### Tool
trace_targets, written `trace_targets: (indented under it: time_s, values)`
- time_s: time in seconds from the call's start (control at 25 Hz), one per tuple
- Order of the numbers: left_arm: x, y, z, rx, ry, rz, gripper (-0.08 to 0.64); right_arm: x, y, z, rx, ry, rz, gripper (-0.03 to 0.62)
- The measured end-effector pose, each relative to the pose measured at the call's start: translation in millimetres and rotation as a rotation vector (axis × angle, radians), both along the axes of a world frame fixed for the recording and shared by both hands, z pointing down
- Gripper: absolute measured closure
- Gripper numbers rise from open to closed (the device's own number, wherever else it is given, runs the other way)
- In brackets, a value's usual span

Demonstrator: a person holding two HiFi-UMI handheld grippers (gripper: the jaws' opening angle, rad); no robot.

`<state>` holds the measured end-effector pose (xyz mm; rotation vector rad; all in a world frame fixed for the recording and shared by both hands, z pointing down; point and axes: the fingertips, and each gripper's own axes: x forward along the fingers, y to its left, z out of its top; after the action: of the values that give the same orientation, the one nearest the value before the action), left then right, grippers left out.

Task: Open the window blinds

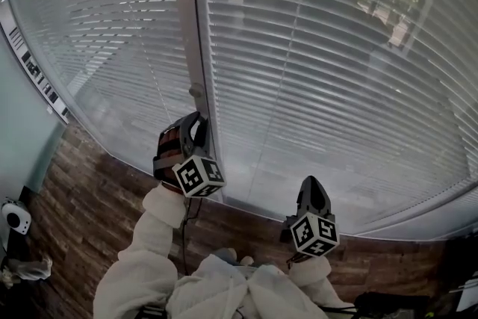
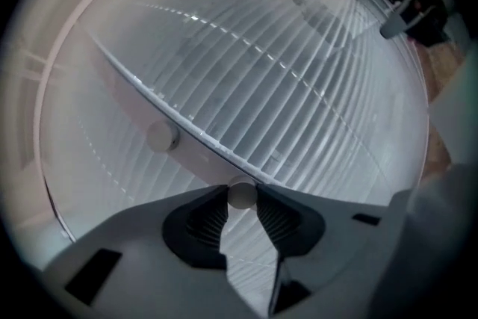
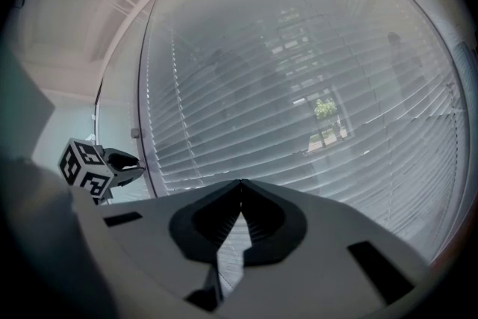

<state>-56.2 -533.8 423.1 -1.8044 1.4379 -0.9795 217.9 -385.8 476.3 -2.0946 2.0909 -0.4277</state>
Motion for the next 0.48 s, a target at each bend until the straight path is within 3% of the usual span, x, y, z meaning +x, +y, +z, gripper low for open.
trace_targets:
  time_s: [0.48]
  values:
    - [-4.0,2.5,1.7,0.153,-0.691,-0.014,0.436,-7.2,-1.0,-0.6,0.002,-0.014,-0.016,0.580]
